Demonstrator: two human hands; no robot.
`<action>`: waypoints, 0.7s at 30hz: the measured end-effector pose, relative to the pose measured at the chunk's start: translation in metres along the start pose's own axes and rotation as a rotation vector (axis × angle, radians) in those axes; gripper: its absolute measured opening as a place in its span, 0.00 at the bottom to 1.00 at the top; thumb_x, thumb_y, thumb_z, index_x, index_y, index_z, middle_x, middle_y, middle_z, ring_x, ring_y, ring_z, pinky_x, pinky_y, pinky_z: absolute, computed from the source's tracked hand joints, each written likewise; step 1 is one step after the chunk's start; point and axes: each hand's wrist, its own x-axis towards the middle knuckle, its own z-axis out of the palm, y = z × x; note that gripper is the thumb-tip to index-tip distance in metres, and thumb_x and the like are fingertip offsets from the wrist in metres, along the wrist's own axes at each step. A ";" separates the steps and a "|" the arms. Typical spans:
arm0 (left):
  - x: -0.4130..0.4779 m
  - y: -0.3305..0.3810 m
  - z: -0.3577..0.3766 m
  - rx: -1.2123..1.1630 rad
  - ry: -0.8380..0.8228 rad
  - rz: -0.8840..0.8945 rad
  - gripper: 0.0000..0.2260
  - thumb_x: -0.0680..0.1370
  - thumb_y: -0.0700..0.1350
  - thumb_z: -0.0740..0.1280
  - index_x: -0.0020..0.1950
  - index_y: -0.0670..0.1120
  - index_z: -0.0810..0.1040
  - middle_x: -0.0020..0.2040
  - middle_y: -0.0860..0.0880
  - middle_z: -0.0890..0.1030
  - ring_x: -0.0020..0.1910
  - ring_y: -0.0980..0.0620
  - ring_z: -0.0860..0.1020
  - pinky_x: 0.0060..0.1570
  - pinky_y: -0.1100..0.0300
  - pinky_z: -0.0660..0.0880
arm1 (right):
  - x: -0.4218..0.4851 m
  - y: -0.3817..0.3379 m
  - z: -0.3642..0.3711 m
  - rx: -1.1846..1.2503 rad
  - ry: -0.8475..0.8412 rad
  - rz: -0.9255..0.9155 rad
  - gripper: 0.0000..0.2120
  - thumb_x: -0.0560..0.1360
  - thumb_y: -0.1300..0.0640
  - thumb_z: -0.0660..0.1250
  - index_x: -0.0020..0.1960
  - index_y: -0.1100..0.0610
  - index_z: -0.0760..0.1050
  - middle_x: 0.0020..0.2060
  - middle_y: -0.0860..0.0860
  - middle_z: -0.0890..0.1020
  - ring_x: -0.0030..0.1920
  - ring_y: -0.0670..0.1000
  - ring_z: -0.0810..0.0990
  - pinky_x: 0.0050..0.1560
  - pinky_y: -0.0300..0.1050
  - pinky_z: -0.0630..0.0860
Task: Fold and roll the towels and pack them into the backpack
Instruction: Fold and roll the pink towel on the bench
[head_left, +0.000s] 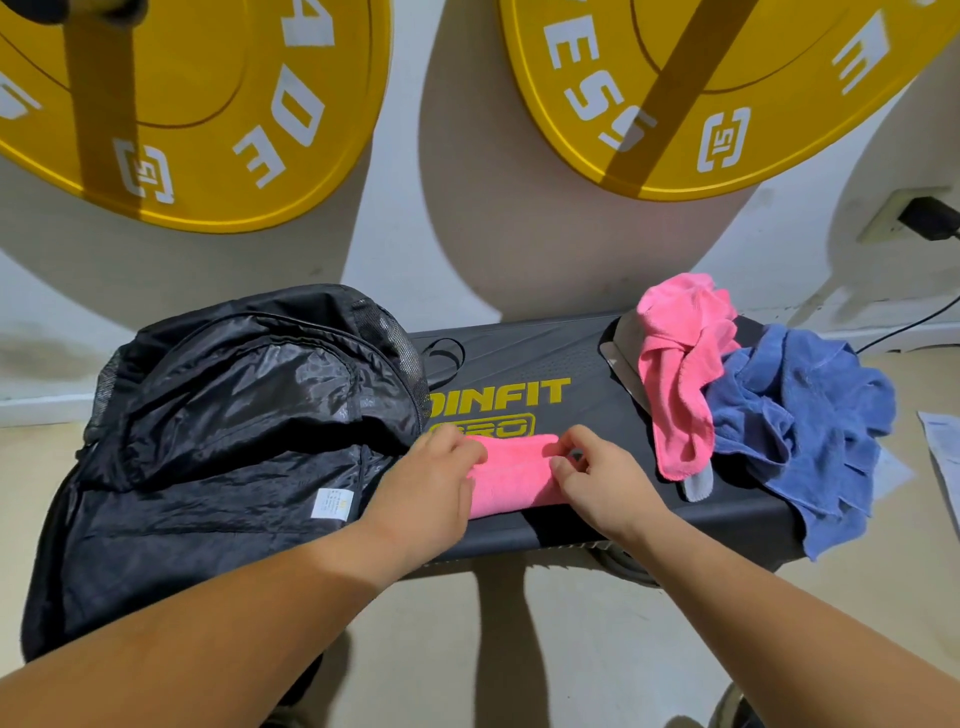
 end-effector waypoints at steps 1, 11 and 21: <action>0.000 0.000 0.000 0.085 -0.008 0.115 0.10 0.74 0.37 0.67 0.54 0.47 0.78 0.51 0.48 0.75 0.49 0.44 0.75 0.46 0.48 0.78 | 0.000 0.001 0.002 -0.026 0.031 -0.026 0.04 0.79 0.49 0.65 0.52 0.47 0.75 0.46 0.50 0.77 0.45 0.54 0.78 0.51 0.52 0.77; 0.001 0.006 0.003 0.136 -0.153 0.065 0.16 0.79 0.45 0.67 0.66 0.46 0.75 0.61 0.47 0.76 0.61 0.44 0.73 0.62 0.48 0.73 | -0.004 0.011 0.002 -0.193 -0.058 -0.169 0.27 0.70 0.38 0.73 0.64 0.50 0.73 0.54 0.48 0.77 0.54 0.52 0.78 0.56 0.49 0.76; 0.010 0.001 0.012 -0.269 -0.213 -0.215 0.19 0.82 0.45 0.63 0.74 0.54 0.74 0.65 0.50 0.76 0.69 0.50 0.71 0.71 0.56 0.66 | 0.009 0.005 0.000 0.134 0.009 0.067 0.17 0.72 0.40 0.74 0.48 0.53 0.79 0.42 0.47 0.84 0.44 0.50 0.82 0.42 0.43 0.77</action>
